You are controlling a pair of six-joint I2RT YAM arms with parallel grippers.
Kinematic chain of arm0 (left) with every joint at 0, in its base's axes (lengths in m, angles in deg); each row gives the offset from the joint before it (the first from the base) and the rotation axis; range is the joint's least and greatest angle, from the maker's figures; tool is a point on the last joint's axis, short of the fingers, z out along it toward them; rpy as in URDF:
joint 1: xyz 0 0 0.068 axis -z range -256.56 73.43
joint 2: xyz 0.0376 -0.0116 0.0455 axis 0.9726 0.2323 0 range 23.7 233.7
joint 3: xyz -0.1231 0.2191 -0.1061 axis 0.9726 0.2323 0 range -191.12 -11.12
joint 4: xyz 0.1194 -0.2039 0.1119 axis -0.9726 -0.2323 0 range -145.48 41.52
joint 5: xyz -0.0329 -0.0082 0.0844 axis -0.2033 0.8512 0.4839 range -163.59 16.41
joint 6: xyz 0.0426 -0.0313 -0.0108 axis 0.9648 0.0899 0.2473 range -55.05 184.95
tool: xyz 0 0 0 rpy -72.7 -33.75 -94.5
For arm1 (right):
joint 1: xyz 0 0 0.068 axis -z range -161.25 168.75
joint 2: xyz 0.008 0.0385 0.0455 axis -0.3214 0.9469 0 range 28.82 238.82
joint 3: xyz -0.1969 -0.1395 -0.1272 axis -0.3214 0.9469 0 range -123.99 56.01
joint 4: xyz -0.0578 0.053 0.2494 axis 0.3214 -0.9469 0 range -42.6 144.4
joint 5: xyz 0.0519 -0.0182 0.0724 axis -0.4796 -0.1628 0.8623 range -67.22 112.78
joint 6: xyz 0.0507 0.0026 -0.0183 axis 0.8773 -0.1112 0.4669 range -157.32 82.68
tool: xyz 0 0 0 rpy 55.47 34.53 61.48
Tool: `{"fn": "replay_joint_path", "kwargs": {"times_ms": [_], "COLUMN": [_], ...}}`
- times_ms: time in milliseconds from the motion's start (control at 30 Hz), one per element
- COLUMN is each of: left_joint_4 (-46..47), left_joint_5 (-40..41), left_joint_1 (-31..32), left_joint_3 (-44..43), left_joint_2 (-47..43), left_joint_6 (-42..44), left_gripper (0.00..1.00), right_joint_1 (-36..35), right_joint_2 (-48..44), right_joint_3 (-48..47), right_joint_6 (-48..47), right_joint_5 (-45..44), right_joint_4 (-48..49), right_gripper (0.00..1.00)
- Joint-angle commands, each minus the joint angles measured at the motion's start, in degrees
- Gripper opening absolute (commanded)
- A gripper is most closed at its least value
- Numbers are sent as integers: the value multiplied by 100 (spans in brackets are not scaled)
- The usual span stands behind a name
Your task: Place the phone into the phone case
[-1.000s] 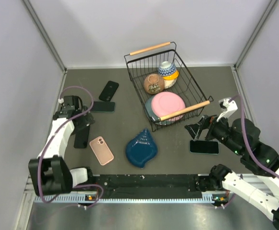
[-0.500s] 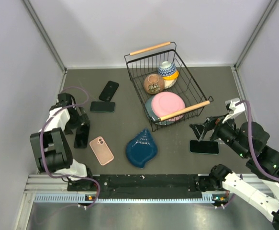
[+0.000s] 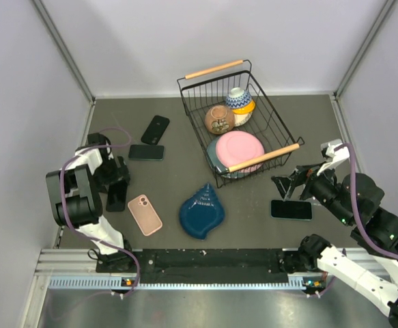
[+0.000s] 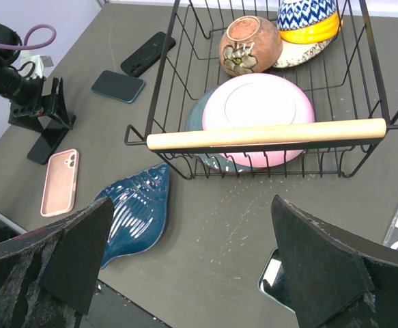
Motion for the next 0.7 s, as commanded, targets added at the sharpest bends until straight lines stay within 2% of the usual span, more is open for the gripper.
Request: {"fn": "replay_joint_path", "kwargs": {"times_ms": [0, 100, 200, 333, 533, 667], "left_joint_4": [-19, -37, -46, -90, -142, -230], "left_joint_5": [13, 22, -40, -75, 21, 240], "left_joint_1": [-16, -16, -7, -7, -16, -24], "left_joint_3": [-192, -184, -210, -227, -245, -324], "left_joint_2": [146, 217, 278, 348, 357, 392], "left_joint_6": [101, 101, 101, 22, -276, -435], "left_gripper": [92, 89, 81, 66, 58, 48], "right_joint_1": [-56, -47, -55, -55, -55, -55], "right_joint_2": [11, 20, -6, -24, 37, 178], "right_joint_3": [-277, -304, -313, -295, -207, -198], "right_joint_6": [-64, -47, -29, -3, 68, 111], "right_joint_5": [-112, -121, -130, -138, -95, 283], "right_joint_4": [170, 162, 170, 162, 170, 170], "right_gripper": [99, 99, 99, 99, 99, 99]}}
